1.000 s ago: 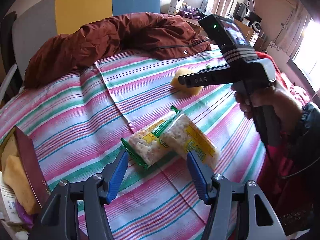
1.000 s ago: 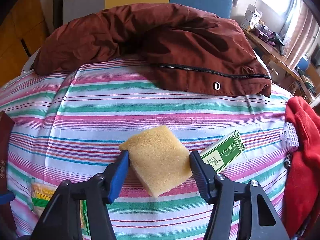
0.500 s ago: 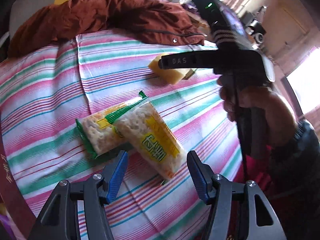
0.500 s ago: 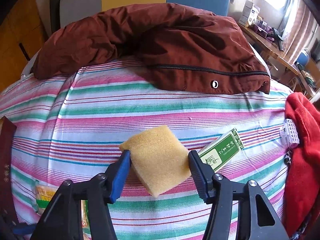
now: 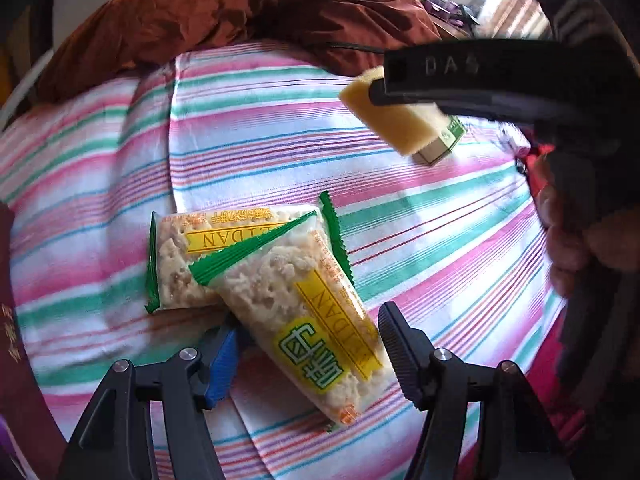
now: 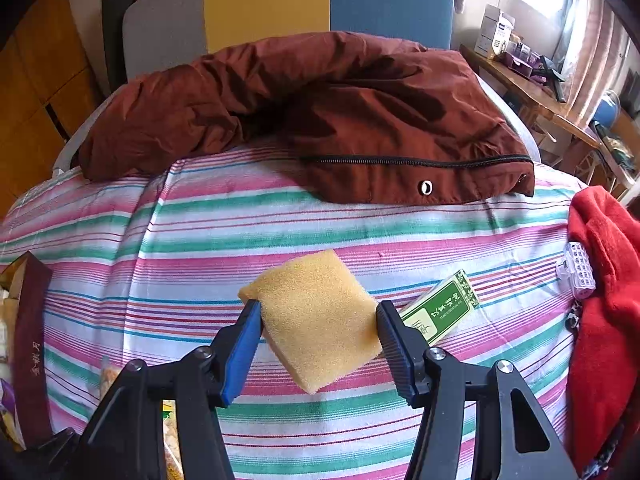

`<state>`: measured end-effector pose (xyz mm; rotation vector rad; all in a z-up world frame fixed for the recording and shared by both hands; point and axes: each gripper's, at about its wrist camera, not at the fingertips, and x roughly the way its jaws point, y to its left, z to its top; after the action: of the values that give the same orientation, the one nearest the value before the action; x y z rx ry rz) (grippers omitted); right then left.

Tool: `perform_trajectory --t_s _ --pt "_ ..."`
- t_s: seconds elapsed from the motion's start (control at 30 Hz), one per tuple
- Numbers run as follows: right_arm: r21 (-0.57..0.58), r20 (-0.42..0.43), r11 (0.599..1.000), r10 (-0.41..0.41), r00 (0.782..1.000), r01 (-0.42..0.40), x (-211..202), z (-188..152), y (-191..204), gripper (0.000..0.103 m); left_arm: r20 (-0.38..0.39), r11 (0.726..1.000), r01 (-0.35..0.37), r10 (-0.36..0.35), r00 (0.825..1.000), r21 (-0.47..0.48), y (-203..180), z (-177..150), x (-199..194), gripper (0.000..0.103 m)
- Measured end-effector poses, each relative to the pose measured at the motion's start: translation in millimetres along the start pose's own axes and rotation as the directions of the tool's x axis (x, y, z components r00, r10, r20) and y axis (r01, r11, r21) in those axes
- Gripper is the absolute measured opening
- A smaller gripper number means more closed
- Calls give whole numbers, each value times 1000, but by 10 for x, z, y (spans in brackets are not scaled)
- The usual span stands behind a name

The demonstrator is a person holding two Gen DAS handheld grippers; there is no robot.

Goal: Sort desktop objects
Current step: 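Grasp a clear snack bag with the left tool while the right tool holds the sponge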

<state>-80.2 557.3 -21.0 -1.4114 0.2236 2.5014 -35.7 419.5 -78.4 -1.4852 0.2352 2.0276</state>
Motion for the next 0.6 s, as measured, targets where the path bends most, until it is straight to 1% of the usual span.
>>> perform_trajectory --t_s 0.03,0.1,0.2,0.3,0.43,0.6 --pt "2 -1 1000 1 1000 -1 -1 -13 9 58 10 1000 5 -5 1000 20 -1 -12 -1 66" --pt "-7 5 1000 8 1000 -8 -22 -6 14 57 17 998 18 -19 1000 59 12 -41 -13 61" --pt "-33 9 999 16 1000 -16 -52 -13 71 56 25 995 58 -60 998 83 80 -100 -75 55" --pt "-65 19 998 28 999 -27 -83 -25 143 56 42 992 71 -76 996 107 131 -165 -199 49" --pt "-108 36 992 65 997 -61 -139 -51 244 56 43 991 79 -84 996 108 255 -253 -304 49" --pt "-157 26 979 133 991 -128 -160 -114 397 56 60 991 81 -88 994 109 338 -355 -411 49"
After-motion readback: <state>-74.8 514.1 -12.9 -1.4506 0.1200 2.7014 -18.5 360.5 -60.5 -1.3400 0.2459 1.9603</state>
